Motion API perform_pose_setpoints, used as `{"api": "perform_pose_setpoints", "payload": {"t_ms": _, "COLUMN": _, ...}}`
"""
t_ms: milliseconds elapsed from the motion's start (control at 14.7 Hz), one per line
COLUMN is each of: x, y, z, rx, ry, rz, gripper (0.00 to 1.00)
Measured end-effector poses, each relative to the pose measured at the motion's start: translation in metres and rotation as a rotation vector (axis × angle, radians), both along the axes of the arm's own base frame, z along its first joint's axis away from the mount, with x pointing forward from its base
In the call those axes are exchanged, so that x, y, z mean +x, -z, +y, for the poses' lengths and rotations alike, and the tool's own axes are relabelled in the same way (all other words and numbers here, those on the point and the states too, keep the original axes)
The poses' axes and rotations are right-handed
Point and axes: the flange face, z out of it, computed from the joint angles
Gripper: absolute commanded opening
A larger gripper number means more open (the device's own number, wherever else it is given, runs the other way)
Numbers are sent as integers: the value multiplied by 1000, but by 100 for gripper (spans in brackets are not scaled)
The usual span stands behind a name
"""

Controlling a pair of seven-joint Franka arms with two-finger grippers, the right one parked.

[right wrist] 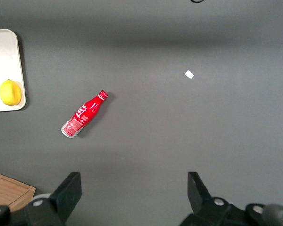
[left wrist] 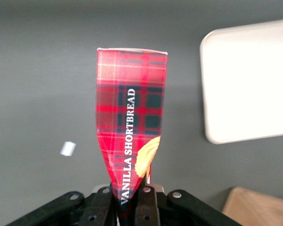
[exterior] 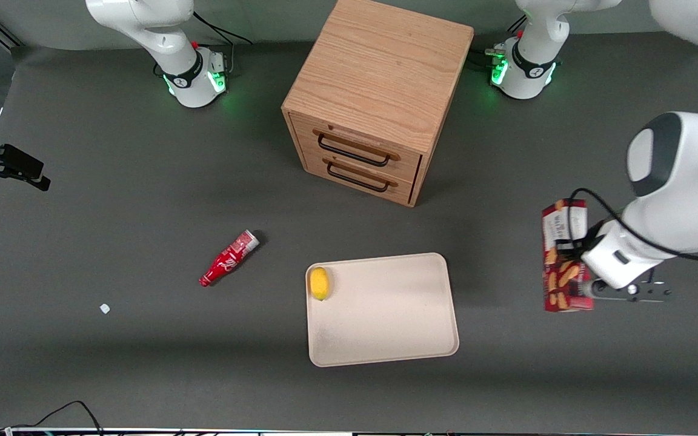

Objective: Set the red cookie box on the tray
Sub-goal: 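Carry the held box over the tray and lower it onto the tray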

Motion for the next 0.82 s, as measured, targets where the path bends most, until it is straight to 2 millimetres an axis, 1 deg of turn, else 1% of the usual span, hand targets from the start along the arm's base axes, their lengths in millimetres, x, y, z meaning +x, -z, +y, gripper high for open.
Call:
{"api": "perform_pose_setpoints", "payload": {"t_ms": 68, "x": 3, "y": 9, "z": -24, "rx": -11, "ry": -41, "rz": 7, "gripper": 0}}
{"api": "perform_pose_setpoints", "payload": {"t_ms": 205, "x": 10, "y": 36, "z": -71, "rx": -35, "ry": -110, "rz": 8, "gripper": 0}}
{"api": "perform_pose_setpoints", "payload": {"t_ms": 341, "x": 17, "y": 74, "z": -108, "rx": -58, "ry": -150, "rz": -12, "gripper": 0}}
{"api": "perform_pose_setpoints", "payload": {"t_ms": 409, "x": 21, "y": 95, "z": -121, "rx": -64, "ry": -158, "rz": -28, "gripper": 0}}
{"api": "perform_pose_setpoints", "payload": {"t_ms": 545, "x": 27, "y": 134, "z": -138, "rx": -63, "ry": -160, "rz": -57, "gripper": 0}}
{"api": "perform_pose_setpoints", "payload": {"t_ms": 614, "x": 29, "y": 153, "z": -143, "rx": -58, "ry": -161, "rz": -66, "gripper": 0}}
{"api": "perform_pose_setpoints", "payload": {"t_ms": 750, "x": 31, "y": 182, "z": -149, "rx": -47, "ry": -158, "rz": -74, "gripper": 0}}
{"api": "perform_pose_setpoints", "payload": {"t_ms": 818, "x": 31, "y": 193, "z": -152, "rx": -46, "ry": -155, "rz": -74, "gripper": 0}}
